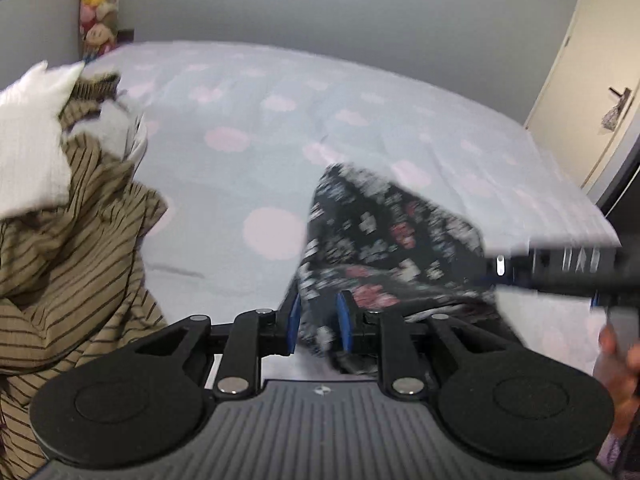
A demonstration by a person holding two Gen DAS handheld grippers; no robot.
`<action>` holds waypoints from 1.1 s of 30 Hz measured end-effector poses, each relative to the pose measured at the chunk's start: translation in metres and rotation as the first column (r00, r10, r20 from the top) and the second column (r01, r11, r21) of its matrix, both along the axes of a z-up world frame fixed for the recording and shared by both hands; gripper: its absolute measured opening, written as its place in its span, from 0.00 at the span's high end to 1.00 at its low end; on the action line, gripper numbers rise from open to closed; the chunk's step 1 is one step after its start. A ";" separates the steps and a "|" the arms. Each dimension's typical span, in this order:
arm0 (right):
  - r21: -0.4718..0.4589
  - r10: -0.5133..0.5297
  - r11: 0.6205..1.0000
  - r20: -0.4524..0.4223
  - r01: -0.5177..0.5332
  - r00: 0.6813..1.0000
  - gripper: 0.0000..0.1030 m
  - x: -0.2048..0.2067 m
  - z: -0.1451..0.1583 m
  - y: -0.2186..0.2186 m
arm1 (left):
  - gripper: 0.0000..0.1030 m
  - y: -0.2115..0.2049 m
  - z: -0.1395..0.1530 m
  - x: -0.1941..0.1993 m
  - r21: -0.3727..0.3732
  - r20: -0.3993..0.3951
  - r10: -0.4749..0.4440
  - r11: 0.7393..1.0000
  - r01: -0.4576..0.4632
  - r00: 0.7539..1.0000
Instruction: Fold clothes
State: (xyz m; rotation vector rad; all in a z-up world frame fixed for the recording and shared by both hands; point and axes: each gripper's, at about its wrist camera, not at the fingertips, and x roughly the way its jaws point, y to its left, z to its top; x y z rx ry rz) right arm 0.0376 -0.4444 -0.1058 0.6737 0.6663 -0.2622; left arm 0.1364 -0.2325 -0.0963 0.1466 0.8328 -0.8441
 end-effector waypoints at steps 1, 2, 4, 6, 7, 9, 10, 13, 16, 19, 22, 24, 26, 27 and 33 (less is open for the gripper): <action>-0.026 -0.001 1.000 -0.009 0.001 1.000 0.85 -0.009 0.000 0.000 | 0.80 -0.001 0.005 -0.005 -0.011 0.008 -0.008 1.000 0.008 1.000; -0.052 -0.002 0.999 -0.019 0.001 1.000 0.85 -0.019 0.000 0.001 | 0.80 -0.002 0.008 -0.009 -0.019 0.015 -0.017 1.000 0.017 1.000; -0.104 -0.006 0.995 -0.038 0.002 0.999 0.85 -0.037 -0.001 0.001 | 0.80 -0.003 0.013 -0.015 -0.029 0.024 -0.028 0.999 0.028 0.999; -0.135 -0.012 0.991 -0.052 0.005 0.999 0.85 -0.052 -0.002 0.000 | 0.80 -0.004 0.015 -0.018 -0.036 0.026 -0.033 0.999 0.034 0.999; -0.143 -0.016 0.990 -0.055 0.008 0.998 0.85 -0.059 -0.002 -0.002 | 0.80 -0.005 0.016 -0.019 -0.042 0.029 -0.035 0.998 0.036 0.999; -0.159 -0.029 0.987 -0.059 0.019 0.998 0.85 -0.068 -0.004 -0.005 | 0.80 -0.007 0.017 -0.022 -0.055 0.034 -0.040 0.998 0.041 0.999; -0.167 -0.036 0.986 -0.063 0.025 0.997 0.84 -0.073 -0.005 -0.007 | 0.80 -0.007 0.017 -0.023 -0.061 0.036 -0.042 0.997 0.044 0.998; -0.155 -0.049 0.987 -0.073 0.038 0.996 0.84 -0.080 -0.011 -0.014 | 0.80 -0.019 0.017 -0.023 -0.062 0.034 -0.072 0.995 0.074 0.997; -0.111 -0.042 0.993 -0.081 0.033 0.996 0.83 -0.078 -0.019 -0.019 | 0.80 -0.032 0.014 -0.021 -0.039 0.035 -0.101 0.994 0.102 0.994; -0.092 0.023 0.995 -0.097 -0.032 0.995 0.83 -0.072 -0.025 -0.009 | 0.80 -0.041 0.009 -0.019 -0.008 0.035 -0.113 0.993 0.114 0.993; -0.071 0.091 0.992 -0.114 -0.100 0.989 0.83 -0.068 -0.034 0.008 | 0.80 -0.043 -0.001 -0.015 0.026 0.019 -0.119 0.993 0.118 0.993; -0.050 0.134 0.989 -0.138 -0.142 0.981 0.83 -0.065 -0.045 0.019 | 0.80 -0.045 -0.012 -0.013 0.056 0.002 -0.132 0.990 0.131 0.991; -0.026 0.155 0.986 -0.171 -0.162 0.973 0.83 -0.062 -0.060 0.025 | 0.80 -0.044 -0.026 -0.011 0.102 -0.011 -0.133 0.986 0.133 0.991; -0.018 0.159 0.986 -0.183 -0.165 0.970 0.83 -0.062 -0.067 0.026 | 0.80 -0.044 -0.034 -0.009 0.130 -0.018 -0.127 0.983 0.128 0.992; 0.040 0.155 0.988 -0.196 -0.150 0.968 0.93 -0.069 -0.086 0.016 | 0.91 -0.039 -0.058 0.001 0.209 -0.023 -0.080 0.974 0.083 0.997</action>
